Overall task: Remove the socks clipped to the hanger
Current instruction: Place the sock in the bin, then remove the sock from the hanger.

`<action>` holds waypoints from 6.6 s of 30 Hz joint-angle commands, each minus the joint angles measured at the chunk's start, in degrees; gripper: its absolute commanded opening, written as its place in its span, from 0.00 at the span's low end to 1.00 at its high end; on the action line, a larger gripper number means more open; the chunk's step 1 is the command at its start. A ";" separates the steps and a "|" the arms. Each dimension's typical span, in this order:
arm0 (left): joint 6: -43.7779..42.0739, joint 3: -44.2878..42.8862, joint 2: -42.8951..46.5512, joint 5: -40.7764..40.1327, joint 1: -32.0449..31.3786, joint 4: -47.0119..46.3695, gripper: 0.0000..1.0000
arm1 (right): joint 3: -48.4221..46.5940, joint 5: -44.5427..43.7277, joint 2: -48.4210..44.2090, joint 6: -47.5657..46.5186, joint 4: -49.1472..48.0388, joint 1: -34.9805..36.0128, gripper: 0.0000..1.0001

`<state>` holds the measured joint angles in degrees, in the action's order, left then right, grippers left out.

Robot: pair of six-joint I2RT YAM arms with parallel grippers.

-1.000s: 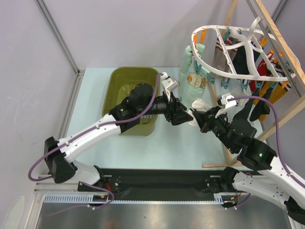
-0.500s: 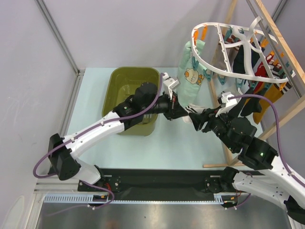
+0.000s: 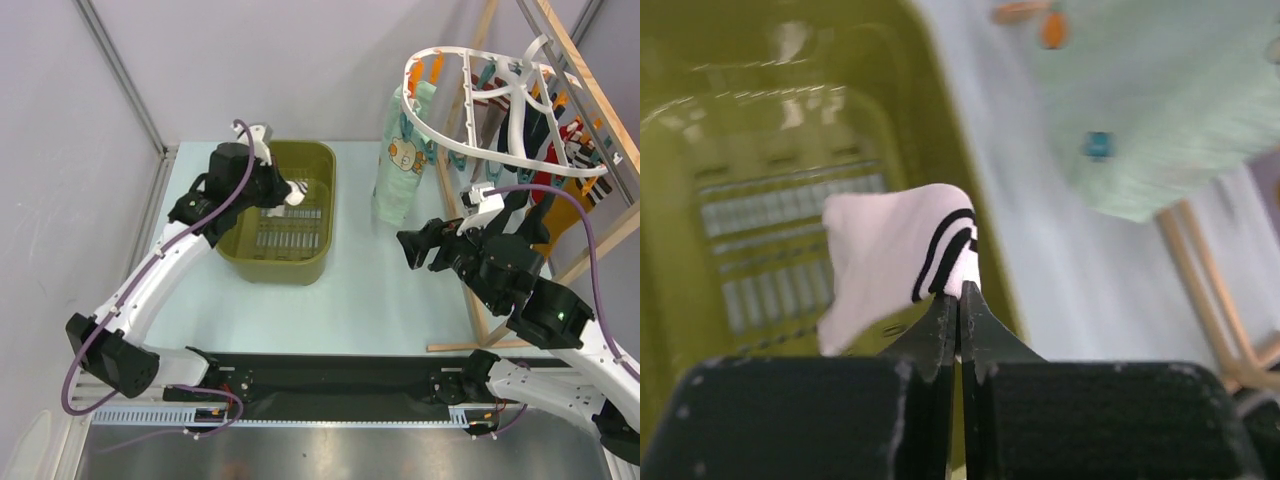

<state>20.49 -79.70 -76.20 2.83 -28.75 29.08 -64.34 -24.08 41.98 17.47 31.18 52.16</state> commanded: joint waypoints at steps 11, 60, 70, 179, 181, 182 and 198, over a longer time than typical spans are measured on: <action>-2.91 3.06 -0.09 3.05 8.36 2.30 0.84 | -7.73 -15.81 7.05 2.82 7.31 -0.74 0.78; -0.45 4.20 9.41 18.09 -4.12 -9.31 0.85 | -20.74 -25.15 12.78 2.56 17.16 -4.08 0.65; -0.28 4.12 9.85 18.17 -4.38 -9.48 0.86 | -17.32 -22.86 14.18 -1.91 9.53 -4.00 0.66; -8.19 -50.91 -40.07 14.22 -17.74 -21.26 0.70 | 3.87 -7.83 1.53 -12.73 -11.23 -9.80 0.00; -7.92 -50.64 -39.99 15.71 -17.39 -22.04 0.70 | 3.61 -8.00 1.35 -12.73 -10.53 -9.80 0.00; -7.92 -49.68 -39.81 16.32 -17.13 -22.57 0.70 | 3.60 -7.92 1.01 -12.73 -10.35 -9.80 0.00; -8.10 -36.59 -30.94 22.66 -18.18 -24.69 0.65 | 4.05 -5.46 3.64 -12.03 -12.72 -9.54 0.31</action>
<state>13.85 -118.50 -113.38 24.21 -46.35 5.67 -58.52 -30.35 45.23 4.97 20.95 42.52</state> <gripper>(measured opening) 0.648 0.300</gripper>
